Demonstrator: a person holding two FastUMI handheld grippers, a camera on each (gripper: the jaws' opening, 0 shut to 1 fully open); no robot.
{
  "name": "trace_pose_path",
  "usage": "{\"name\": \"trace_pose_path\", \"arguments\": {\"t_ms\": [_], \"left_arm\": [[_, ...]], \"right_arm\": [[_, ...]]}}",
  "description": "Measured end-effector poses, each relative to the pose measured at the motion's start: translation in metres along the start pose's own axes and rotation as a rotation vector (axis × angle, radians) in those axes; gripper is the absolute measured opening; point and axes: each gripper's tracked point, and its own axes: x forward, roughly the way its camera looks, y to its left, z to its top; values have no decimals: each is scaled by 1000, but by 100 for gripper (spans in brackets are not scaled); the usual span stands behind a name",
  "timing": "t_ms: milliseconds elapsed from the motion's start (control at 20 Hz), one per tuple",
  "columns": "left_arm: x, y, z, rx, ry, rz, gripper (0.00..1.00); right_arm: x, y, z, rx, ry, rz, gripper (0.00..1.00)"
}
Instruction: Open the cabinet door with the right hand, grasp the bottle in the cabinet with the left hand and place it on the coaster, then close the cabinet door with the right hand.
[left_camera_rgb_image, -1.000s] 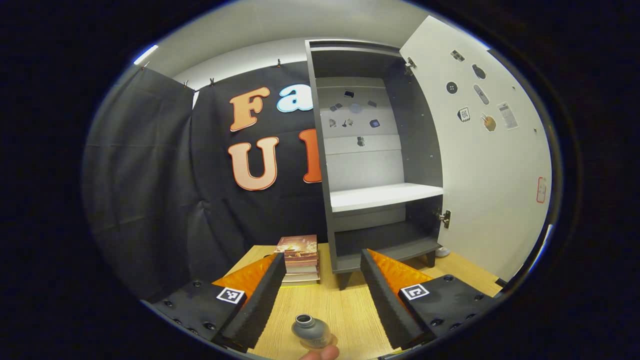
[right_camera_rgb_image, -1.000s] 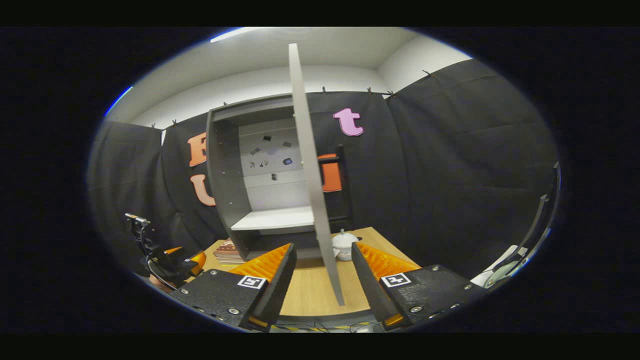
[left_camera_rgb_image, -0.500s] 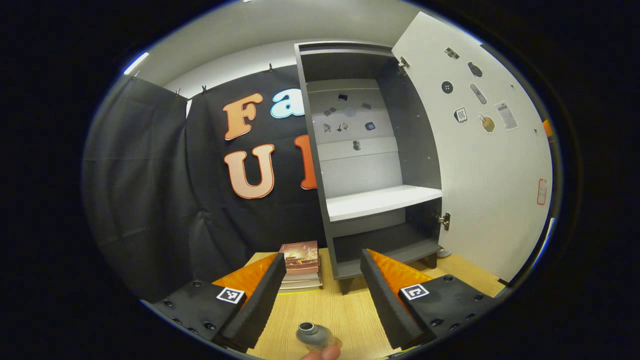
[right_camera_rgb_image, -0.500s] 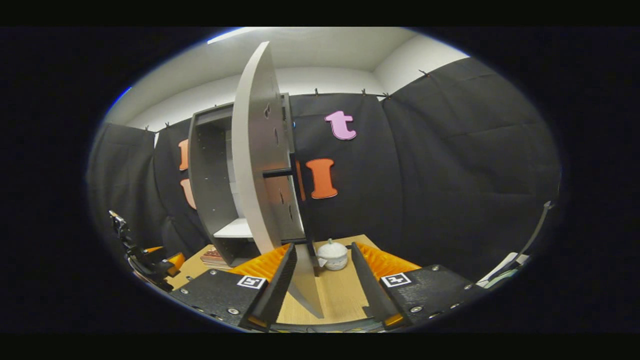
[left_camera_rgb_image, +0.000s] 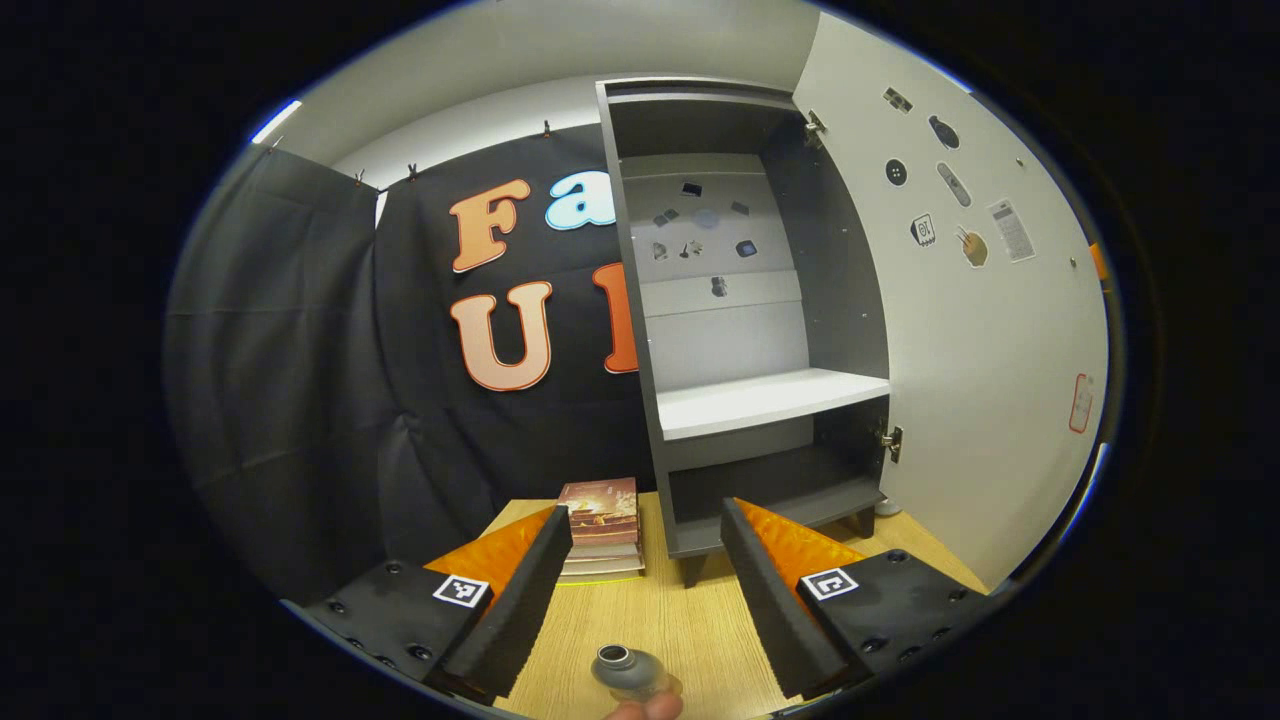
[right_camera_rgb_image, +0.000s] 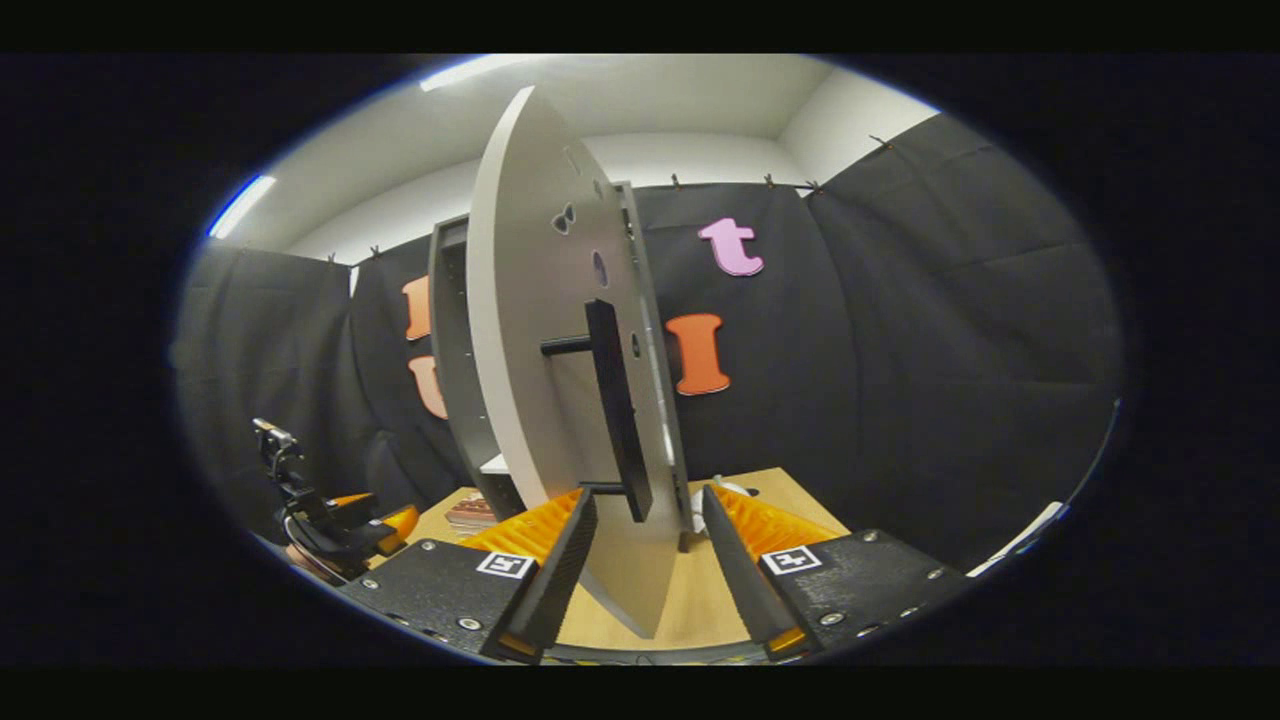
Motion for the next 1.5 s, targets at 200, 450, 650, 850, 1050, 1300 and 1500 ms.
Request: {"name": "trace_pose_path", "arguments": {"t_ms": [200, 450, 650, 850, 1050, 1300, 1500], "left_arm": [[0, 17, -6, -6, 13, 26, 98], [3, 49, -18, -19, 39, 73, 98], [10, 74, -24, -44, 58, 112, 98], [19, 102, -24, -72, 57, 152, 94], [28, 134, -20, -123, 55, 186, 98], [46, 167, -19, -158, 47, 213, 97], [69, 177, -30, -166, 63, 206, 98]], "right_arm": [[19, 43, -7, 10, -1, 92, 68], [48, 81, -11, 2, 2, 175, 75], [68, 118, -22, -18, 12, 240, 72], [104, 150, -33, -35, 21, 278, 77], [137, 164, -38, -73, 5, 306, 82], [163, 182, -41, -90, -6, 307, 84], [168, 182, -42, -129, -26, 245, 85]]}}
